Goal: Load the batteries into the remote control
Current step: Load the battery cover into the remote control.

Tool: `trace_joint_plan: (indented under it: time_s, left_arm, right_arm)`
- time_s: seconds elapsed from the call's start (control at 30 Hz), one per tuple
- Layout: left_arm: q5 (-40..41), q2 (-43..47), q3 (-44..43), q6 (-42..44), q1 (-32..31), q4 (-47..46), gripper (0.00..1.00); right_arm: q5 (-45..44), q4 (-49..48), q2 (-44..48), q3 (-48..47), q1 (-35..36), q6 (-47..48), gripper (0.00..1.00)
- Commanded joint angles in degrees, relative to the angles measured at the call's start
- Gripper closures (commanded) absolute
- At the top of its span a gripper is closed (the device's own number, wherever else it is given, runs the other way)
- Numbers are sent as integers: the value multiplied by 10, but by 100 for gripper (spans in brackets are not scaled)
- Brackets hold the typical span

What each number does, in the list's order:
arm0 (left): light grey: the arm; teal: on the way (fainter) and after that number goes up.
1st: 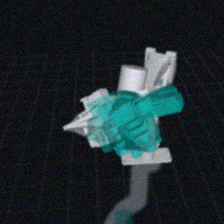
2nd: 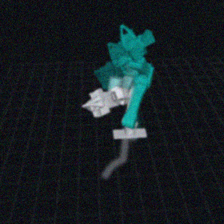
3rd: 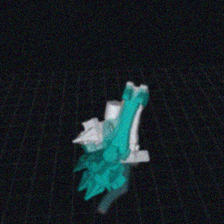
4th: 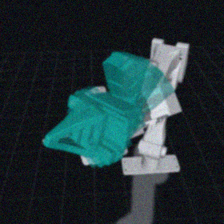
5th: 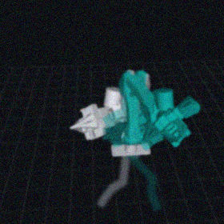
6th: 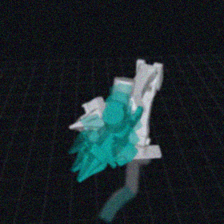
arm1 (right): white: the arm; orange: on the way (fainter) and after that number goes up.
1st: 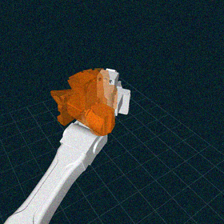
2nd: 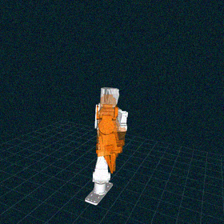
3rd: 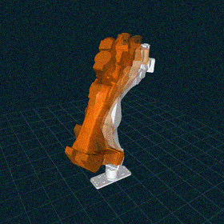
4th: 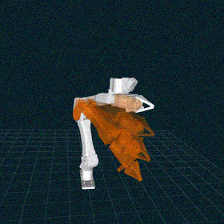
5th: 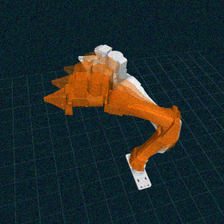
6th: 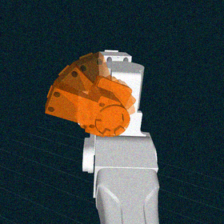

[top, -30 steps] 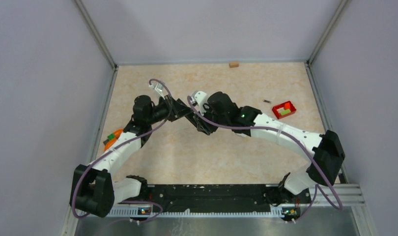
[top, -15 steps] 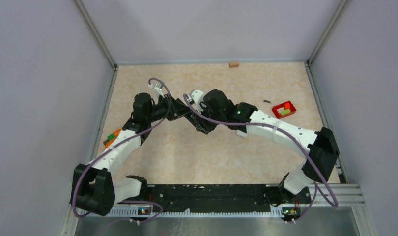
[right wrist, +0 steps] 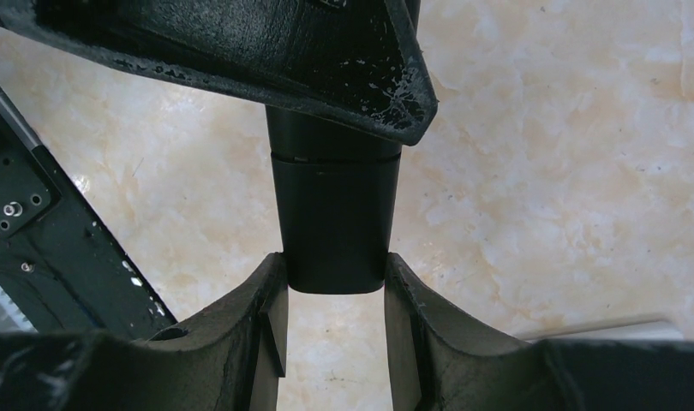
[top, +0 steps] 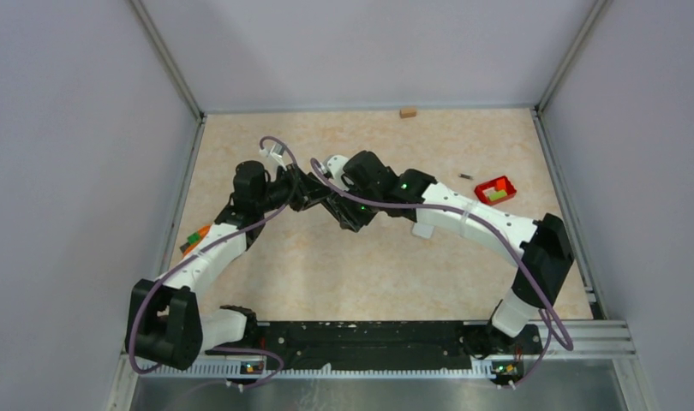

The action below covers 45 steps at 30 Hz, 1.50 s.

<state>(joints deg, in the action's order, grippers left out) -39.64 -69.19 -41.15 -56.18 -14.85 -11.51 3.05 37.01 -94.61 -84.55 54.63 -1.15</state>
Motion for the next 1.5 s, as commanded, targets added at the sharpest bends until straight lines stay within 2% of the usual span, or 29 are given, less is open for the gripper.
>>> trace_joint_plan:
  time_s: [0.0, 0.47, 0.77, 1.1, 1.37, 1.47]
  left_arm:
    - [-104, 8, -15, -72, -16, -62, 100]
    - [-123, -4, 0, -67, -22, -81, 100]
    - [-146, -11, 15, -105, -29, -155, 100]
    - [-155, -38, -7, -128, -22, -127, 100]
    - [-177, -92, 11, -216, -16, -232, 100]
    - [-177, -104, 12, -223, -17, -243, 100]
  right_arm:
    - [-8, -49, -29, -32, 7, -10, 62]
    - [-6, -79, -45, -55, -11, -17, 59]
    - [46, -69, -68, -80, -36, -25, 57]
    - [58, 28, -100, -131, -40, -13, 56]
    - [42, 78, -108, -144, -39, -13, 50]
    - [32, 88, -111, -152, -39, -15, 48]
